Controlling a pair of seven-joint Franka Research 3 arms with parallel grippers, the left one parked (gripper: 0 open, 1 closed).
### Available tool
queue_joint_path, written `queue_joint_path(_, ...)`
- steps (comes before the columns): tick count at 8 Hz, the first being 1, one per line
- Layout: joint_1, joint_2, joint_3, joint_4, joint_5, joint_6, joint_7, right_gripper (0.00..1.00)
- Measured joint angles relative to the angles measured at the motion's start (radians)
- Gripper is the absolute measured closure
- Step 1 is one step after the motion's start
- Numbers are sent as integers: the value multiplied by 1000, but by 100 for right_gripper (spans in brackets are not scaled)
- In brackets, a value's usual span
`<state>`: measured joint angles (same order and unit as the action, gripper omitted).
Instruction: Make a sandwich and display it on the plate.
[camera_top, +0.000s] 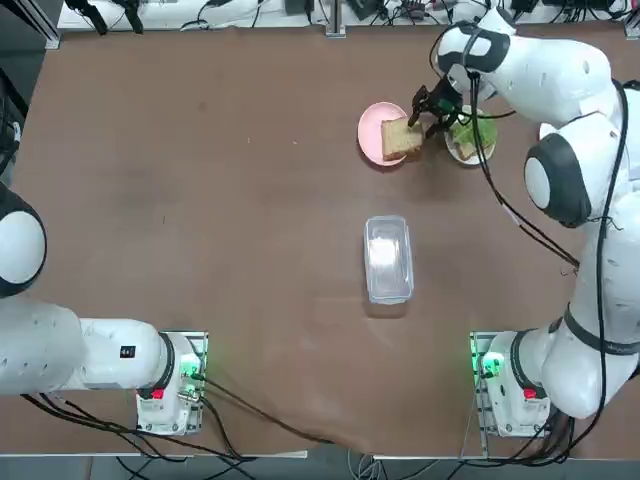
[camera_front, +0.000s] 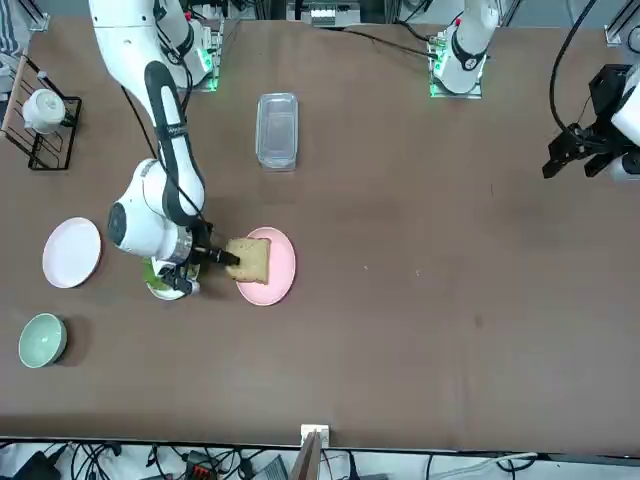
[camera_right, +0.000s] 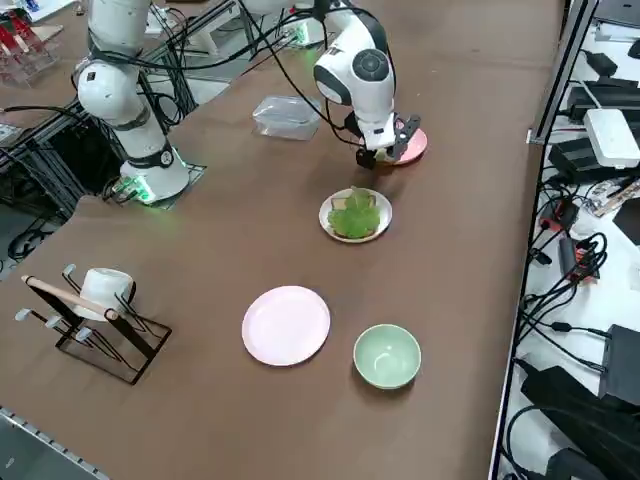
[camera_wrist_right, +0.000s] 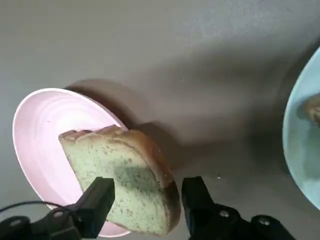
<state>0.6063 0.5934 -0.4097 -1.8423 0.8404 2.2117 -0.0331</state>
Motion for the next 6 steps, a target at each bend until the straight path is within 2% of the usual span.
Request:
queue_joint_path(3,0,5,0,0,0,2,0,18)
queue_joint_path(6,2,7,0,0,0,2,0,28)
